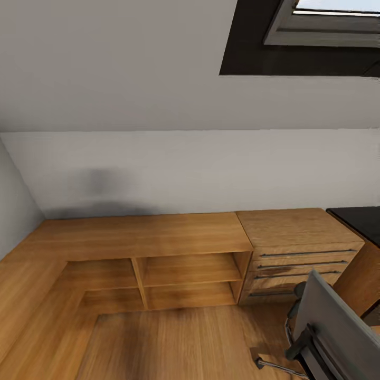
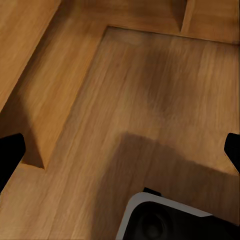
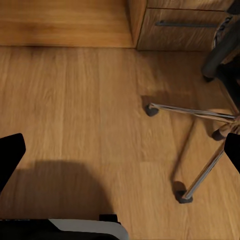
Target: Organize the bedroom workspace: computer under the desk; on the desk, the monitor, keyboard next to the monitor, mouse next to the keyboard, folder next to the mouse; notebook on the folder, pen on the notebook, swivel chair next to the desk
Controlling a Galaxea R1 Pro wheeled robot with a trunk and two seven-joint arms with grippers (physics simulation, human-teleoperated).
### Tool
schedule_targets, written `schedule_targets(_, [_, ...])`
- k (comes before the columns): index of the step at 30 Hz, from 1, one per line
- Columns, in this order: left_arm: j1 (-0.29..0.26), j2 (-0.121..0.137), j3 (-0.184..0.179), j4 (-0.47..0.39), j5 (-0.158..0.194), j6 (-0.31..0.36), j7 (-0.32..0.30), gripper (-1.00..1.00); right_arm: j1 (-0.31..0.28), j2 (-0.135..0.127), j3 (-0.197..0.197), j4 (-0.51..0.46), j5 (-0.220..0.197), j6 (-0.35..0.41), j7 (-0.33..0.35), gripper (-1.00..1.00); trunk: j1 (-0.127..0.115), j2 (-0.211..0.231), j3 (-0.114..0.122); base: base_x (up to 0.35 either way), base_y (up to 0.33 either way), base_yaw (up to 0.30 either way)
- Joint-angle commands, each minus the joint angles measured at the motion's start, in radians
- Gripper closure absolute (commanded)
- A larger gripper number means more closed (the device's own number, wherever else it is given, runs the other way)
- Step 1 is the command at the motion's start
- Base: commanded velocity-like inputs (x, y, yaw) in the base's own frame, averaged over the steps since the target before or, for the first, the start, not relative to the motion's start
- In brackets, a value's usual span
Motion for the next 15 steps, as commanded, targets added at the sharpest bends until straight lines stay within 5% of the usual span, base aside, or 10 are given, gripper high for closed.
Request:
schedule_targets(1, [0.0,0.0,-0.008,-0.002,0.0,-0.001,0.01,-1.0,-0.001,0.0,0.009,0.001,-0.007,-0.003,-0.004,-1.0,0.001,-0.002,-0.002,0.316,0.137,-0.3])
schedule_targets(9, [0.0,0.0,-0.01,-0.002,0.0,0.017,0.01,-1.0,-0.001,0.0,0.008,0.0,-0.008,-0.006,-0.004,-1.0,0.001,-0.002,-0.002,0.301,0.13,-0.3])
schedule_targets(15, [0.0,0.0,-0.01,-0.002,0.0,0.021,0.01,-1.0,-0.001,0.003,0.009,0.0,-0.008,-0.005,-0.004,-1.0,0.001,-0.002,-0.002,0.096,0.041,-0.3])
